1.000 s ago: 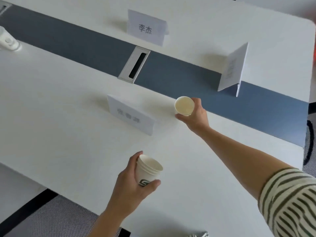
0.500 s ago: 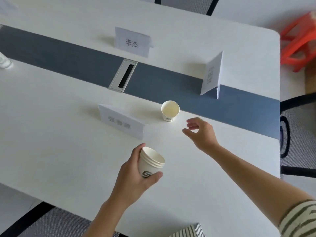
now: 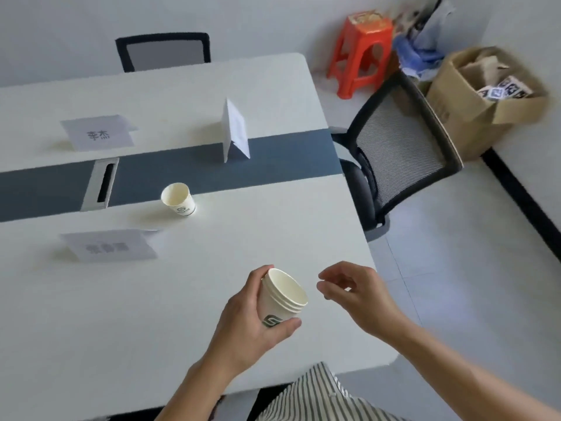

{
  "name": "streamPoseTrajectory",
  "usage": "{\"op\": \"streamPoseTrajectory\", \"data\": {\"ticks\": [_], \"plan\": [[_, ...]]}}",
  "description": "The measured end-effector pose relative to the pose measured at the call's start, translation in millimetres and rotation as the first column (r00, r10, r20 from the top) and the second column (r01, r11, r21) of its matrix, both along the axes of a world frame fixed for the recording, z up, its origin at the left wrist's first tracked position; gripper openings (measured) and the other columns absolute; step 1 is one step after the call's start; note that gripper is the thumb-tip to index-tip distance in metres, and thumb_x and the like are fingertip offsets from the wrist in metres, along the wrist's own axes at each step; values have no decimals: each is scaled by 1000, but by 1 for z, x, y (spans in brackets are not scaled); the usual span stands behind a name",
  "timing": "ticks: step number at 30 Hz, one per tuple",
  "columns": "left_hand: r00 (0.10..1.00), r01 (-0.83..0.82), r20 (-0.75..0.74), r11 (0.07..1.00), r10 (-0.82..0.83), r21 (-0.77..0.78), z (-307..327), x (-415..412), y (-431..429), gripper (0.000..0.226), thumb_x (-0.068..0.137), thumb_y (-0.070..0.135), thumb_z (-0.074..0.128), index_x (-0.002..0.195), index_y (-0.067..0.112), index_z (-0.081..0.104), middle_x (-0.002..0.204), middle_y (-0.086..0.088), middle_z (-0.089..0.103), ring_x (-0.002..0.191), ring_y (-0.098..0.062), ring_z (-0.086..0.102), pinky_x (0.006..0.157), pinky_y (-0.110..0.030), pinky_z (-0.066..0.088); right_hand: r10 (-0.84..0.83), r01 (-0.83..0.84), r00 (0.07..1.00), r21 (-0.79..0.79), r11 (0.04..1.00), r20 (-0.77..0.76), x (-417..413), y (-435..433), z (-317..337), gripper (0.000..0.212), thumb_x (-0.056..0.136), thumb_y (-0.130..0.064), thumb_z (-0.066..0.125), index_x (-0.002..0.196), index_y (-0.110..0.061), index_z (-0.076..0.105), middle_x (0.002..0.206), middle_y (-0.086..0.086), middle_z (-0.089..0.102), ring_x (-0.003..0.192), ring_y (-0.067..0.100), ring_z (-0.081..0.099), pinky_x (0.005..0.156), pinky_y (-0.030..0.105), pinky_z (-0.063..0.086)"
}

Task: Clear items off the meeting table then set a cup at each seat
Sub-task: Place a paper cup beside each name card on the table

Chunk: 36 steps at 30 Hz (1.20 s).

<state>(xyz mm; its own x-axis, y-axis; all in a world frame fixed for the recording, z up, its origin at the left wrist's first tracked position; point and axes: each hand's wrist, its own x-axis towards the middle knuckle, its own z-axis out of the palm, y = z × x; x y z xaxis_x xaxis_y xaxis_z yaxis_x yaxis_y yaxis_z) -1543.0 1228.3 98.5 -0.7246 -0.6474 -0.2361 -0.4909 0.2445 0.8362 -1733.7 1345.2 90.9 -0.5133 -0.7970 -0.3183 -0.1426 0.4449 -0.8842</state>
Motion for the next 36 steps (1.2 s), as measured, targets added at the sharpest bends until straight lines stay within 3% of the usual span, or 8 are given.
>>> {"op": "streamPoseTrajectory", "data": {"ticks": [4,13,19,26,28,31,34,36], "plan": [[982,188,13,981,-187,-42,2,-30,75,81,57,56,81,124,53,36,109,29,57,99,-2,58,84,-25,53,-68,68,995,-5,998,71,-10,90,7,10,79,-30,74,79,-20,72,72,1,72,67,16,65,61,25,50],[849,527,33,839,-528,-133,15,-116,187,84,56,52,78,128,53,35,111,30,56,99,2,56,86,-24,51,-278,269,933,73,960,229,-49,231,21,10,78,-15,76,77,-5,72,55,-6,64,49,2,54,47,11,39],[794,606,51,783,-605,-138,11,-175,202,79,56,51,78,123,57,37,108,27,57,94,-3,58,82,-27,53,-368,353,898,106,930,242,-96,256,15,5,78,-6,73,74,-5,70,51,-6,65,43,0,55,43,12,38],[786,617,101,782,-609,-86,-18,-275,189,75,57,54,77,121,56,37,102,26,57,92,-1,57,77,-29,55,-490,484,825,95,870,281,-205,272,14,6,82,-11,70,81,-5,69,67,2,68,60,15,56,51,25,43],[780,625,106,777,-617,-74,-18,-311,189,73,58,53,76,120,53,38,103,26,57,92,-3,56,78,-31,54,-468,469,821,81,879,327,-234,270,22,18,79,-25,73,86,-9,69,73,0,68,63,14,57,54,26,45],[791,611,90,787,-605,-80,-11,-364,191,70,58,52,74,118,50,38,98,26,57,88,-4,56,73,-29,52,-417,426,853,43,904,313,-273,264,37,53,63,-46,79,106,-18,66,87,-7,73,74,9,63,57,23,47],[790,612,107,784,-603,-98,-4,-410,188,69,59,52,73,119,48,39,102,22,59,87,-7,58,68,-25,50,-385,398,899,-19,917,208,-308,257,45,73,54,-49,86,119,-28,61,106,-9,70,97,9,65,69,29,56],[801,598,121,795,-587,-102,-4,-436,181,72,59,53,74,122,47,39,104,22,58,88,-8,58,69,-24,49,-354,367,923,-68,928,150,-331,253,44,77,52,-49,89,121,-33,59,109,-8,68,99,12,64,71,31,55]]}}
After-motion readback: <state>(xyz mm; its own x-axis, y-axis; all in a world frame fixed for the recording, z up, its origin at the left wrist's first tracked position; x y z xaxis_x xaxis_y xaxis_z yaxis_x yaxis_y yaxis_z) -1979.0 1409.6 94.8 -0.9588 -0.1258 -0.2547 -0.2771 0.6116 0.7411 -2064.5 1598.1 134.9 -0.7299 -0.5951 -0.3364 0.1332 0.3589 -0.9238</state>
